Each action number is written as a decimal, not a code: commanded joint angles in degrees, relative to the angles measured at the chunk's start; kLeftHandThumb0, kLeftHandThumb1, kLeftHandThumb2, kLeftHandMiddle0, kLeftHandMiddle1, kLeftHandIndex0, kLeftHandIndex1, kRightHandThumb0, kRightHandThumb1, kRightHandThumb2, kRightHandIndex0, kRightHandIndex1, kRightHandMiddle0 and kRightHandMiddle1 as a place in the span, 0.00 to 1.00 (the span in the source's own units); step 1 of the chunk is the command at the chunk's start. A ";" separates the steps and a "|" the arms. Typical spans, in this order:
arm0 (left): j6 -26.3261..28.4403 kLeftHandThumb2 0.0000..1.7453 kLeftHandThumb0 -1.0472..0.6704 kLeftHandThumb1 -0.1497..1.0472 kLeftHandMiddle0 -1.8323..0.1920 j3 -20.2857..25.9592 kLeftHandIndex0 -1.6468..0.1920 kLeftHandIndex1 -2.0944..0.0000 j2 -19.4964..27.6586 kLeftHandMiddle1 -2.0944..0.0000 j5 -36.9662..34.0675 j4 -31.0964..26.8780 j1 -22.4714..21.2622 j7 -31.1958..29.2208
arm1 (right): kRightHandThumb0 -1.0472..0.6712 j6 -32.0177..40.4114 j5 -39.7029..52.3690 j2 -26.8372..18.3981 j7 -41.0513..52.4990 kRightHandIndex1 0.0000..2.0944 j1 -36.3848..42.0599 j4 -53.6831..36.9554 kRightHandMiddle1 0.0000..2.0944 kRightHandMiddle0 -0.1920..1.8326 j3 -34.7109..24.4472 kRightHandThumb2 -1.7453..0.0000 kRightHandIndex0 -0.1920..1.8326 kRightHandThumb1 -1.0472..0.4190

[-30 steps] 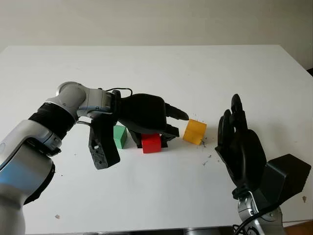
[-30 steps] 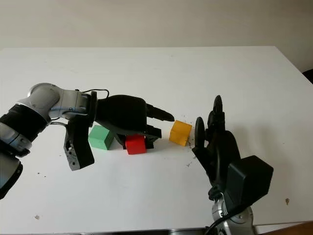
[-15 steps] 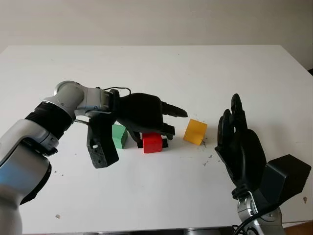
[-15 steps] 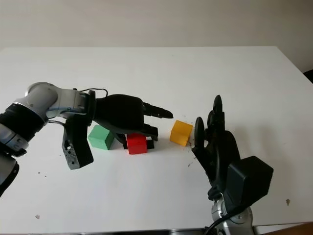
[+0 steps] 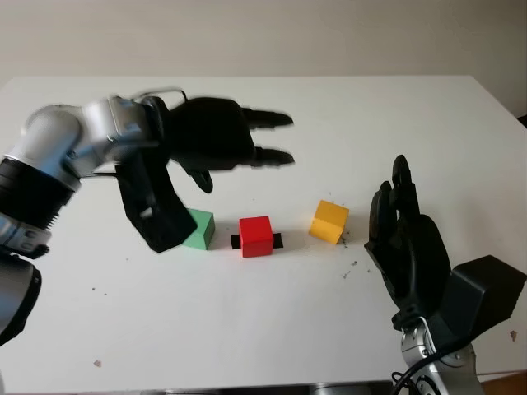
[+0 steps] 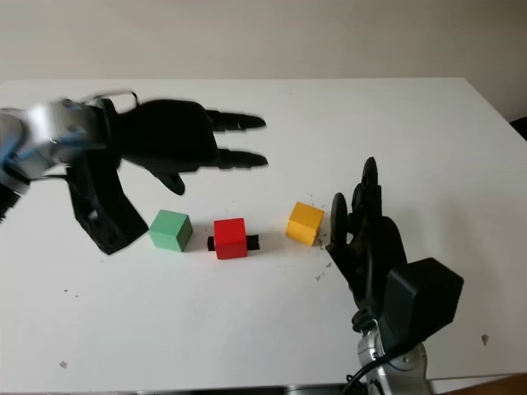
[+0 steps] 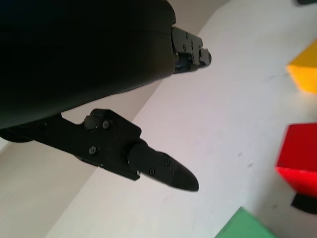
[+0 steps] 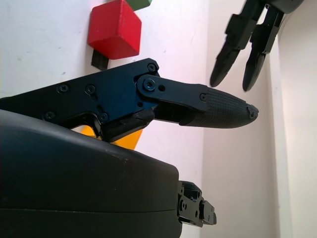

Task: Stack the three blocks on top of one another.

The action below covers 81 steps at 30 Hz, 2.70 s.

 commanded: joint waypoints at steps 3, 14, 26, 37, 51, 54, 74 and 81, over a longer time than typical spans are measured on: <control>7.69 0.03 0.32 0.82 1.00 6.01 0.88 0.97 0.37 0.99 -10.20 1.28 -1.24 -8.03 | 0.17 -0.18 0.60 -1.50 0.89 0.00 -2.40 0.69 0.02 0.00 -1.44 0.64 0.00 0.00; 22.15 0.18 0.17 1.00 0.90 29.34 0.85 0.98 -9.49 0.97 -36.85 3.56 18.76 10.88 | 0.19 0.95 -5.35 -19.85 9.79 0.03 -17.27 6.01 0.04 0.05 -6.66 0.75 0.03 0.00; 26.62 0.32 0.21 1.00 0.95 35.81 0.95 1.00 -24.24 0.98 -49.22 -12.24 45.77 23.14 | 0.21 -6.70 -15.26 -39.53 25.77 0.07 -29.46 14.79 0.07 0.16 -0.93 0.99 0.12 0.12; 26.51 0.37 0.23 1.00 1.00 34.70 1.00 1.00 -29.75 0.99 -49.42 -13.97 51.38 26.08 | 0.26 -21.23 -28.71 -47.87 30.85 0.04 -35.57 22.10 0.07 0.24 6.34 0.97 0.12 0.19; 26.31 0.41 0.22 1.00 1.00 36.65 0.99 0.98 -32.55 0.98 -51.53 -15.48 53.10 28.42 | 0.30 -44.11 -41.05 -50.74 23.86 0.03 -39.26 35.79 0.04 0.25 12.72 0.96 0.12 0.16; 24.82 0.41 0.21 1.00 0.99 37.11 0.98 0.98 -33.20 0.97 -51.37 -15.00 53.05 29.55 | 0.30 -47.74 -42.56 -49.96 20.50 0.03 -40.30 39.39 0.04 0.26 13.83 0.97 0.12 0.15; 16.33 0.39 0.24 1.00 0.97 36.15 0.96 0.97 -36.02 0.97 -47.11 -12.50 53.15 33.46 | 0.34 -59.31 -47.33 -45.83 4.86 0.02 -44.11 51.42 0.05 0.29 17.35 0.97 0.10 0.13; 15.39 0.38 0.24 1.00 0.97 35.90 0.96 0.97 -36.40 0.97 -46.41 -12.05 53.14 33.91 | 0.36 -60.57 -47.38 -45.73 4.80 0.03 -44.77 52.70 0.09 0.36 17.40 0.97 0.12 0.12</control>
